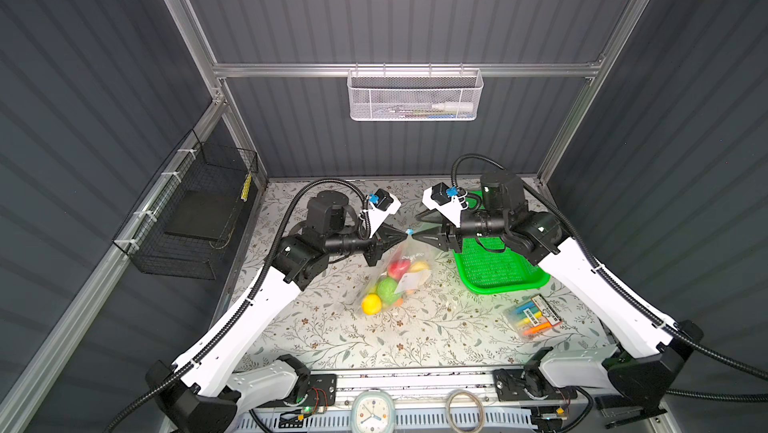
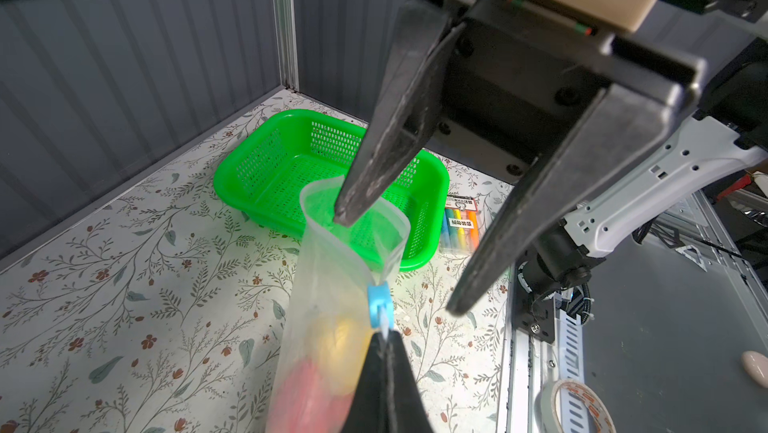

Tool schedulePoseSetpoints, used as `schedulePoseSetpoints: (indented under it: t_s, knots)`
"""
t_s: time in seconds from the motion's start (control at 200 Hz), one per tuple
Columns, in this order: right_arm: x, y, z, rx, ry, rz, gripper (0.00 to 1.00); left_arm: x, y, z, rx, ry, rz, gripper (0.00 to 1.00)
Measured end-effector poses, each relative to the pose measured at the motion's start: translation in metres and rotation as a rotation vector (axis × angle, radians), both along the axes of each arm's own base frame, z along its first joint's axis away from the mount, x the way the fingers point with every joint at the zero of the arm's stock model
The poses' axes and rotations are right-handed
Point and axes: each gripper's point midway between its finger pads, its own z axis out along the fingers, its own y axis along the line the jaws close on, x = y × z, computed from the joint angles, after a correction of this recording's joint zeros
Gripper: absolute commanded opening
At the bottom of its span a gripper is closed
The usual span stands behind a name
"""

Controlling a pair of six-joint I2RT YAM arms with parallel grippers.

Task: Place the food in the zip-top bag and seal the zipper
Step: 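Hold the bag top with both grippers and pull the zipper edges taut apart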

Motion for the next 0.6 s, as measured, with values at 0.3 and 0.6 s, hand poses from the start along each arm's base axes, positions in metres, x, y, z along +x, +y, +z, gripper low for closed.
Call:
schedulePoseSetpoints:
  t_s: [0.3,0.6]
  knots:
    - [0.008,0.013,-0.006,-0.013,0.013,0.074,0.44,0.001,-0.002,-0.006,0.011,0.019,-0.005,0.0]
    - [-0.001,0.012,-0.012,-0.007,0.063,0.117,0.32,0.004,0.004,0.0,0.011,-0.008,0.033,0.0]
